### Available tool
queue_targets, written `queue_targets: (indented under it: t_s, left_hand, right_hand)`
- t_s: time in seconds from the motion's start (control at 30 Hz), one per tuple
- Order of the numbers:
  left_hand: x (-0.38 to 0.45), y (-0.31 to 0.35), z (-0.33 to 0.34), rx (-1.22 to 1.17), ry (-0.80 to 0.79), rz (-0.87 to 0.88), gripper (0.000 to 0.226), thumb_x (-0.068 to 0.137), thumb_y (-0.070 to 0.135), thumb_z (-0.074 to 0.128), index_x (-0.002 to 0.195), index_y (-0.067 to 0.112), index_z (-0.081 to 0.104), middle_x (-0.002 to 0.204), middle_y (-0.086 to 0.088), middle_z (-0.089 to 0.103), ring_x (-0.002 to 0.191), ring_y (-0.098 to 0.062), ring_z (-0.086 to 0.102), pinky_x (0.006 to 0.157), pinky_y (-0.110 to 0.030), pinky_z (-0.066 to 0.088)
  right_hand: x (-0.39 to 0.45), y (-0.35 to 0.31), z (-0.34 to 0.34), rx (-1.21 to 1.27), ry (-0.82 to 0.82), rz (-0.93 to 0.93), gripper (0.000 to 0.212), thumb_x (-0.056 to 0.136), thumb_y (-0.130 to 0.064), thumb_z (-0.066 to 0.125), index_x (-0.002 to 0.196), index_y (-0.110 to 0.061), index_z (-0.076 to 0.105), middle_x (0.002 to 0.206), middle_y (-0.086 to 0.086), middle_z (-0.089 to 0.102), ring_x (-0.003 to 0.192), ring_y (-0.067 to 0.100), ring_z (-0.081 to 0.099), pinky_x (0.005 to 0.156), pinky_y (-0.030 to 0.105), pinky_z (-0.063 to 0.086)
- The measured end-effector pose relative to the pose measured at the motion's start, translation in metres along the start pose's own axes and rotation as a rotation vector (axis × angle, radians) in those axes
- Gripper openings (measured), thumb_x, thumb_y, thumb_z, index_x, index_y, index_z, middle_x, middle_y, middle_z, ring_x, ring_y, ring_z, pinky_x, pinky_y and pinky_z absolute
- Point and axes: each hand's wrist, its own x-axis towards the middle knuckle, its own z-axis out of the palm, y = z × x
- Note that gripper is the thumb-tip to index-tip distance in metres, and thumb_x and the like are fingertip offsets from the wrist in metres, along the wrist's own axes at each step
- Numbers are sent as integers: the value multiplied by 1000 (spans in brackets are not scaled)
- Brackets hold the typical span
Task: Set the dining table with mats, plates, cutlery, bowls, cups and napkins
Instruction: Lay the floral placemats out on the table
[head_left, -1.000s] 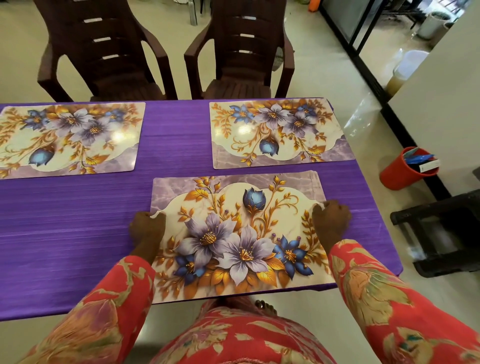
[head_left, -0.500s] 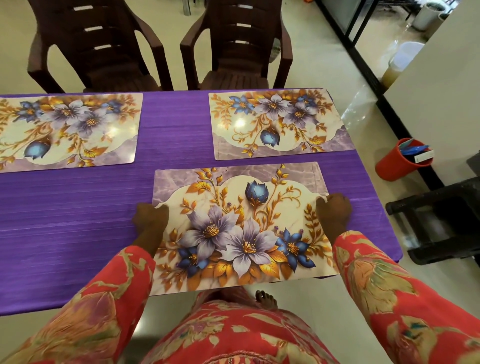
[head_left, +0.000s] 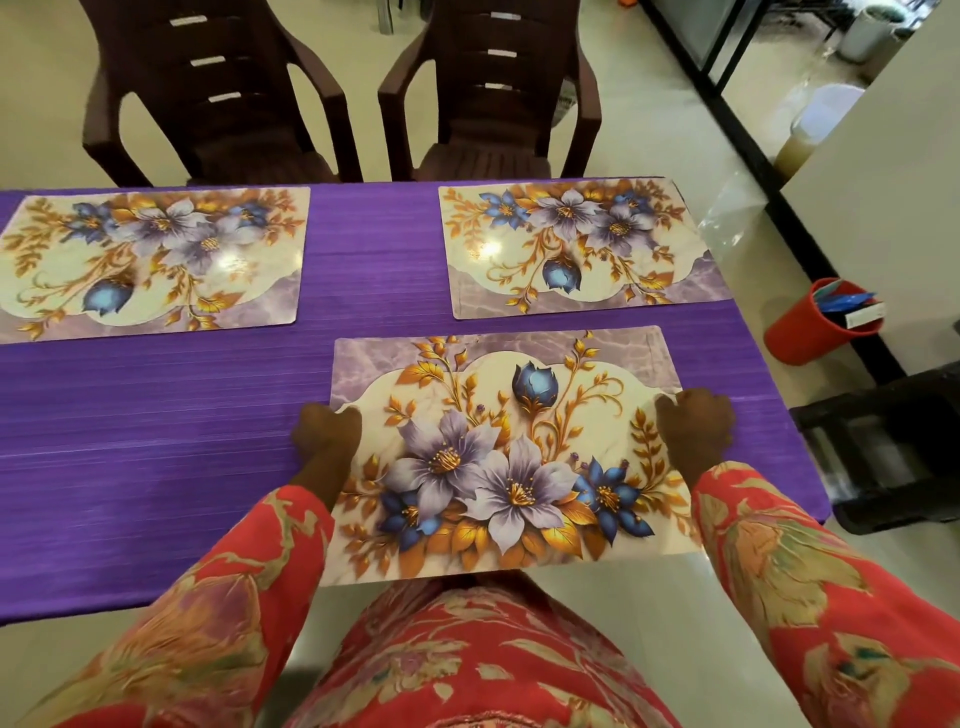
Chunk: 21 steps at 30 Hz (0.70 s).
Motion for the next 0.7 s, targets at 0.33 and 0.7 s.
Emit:
queue_targets:
  t_s: [0.33,0.7]
  left_hand:
    - [4,0,-8,-31,85,-22,33,96,16,49,121,-4,54,131,-25,52,122,-41,47,96,-39,39]
    - [28,-28,-35,-134,208,-21,25,93,9,49,113,-1,60,126,-22,56,118,-39,49,95,-38,37]
  right_hand:
    - [-3,-18,-1,208,-81,-15,31,91,-21,49,113,0,54,120,26,56,112,42,50,90,42,41]
    - [-28,-48,13,196,-93,-121,26,91,-23,50,107,-6,60,110,23,62,105,42,54,83,42,44]
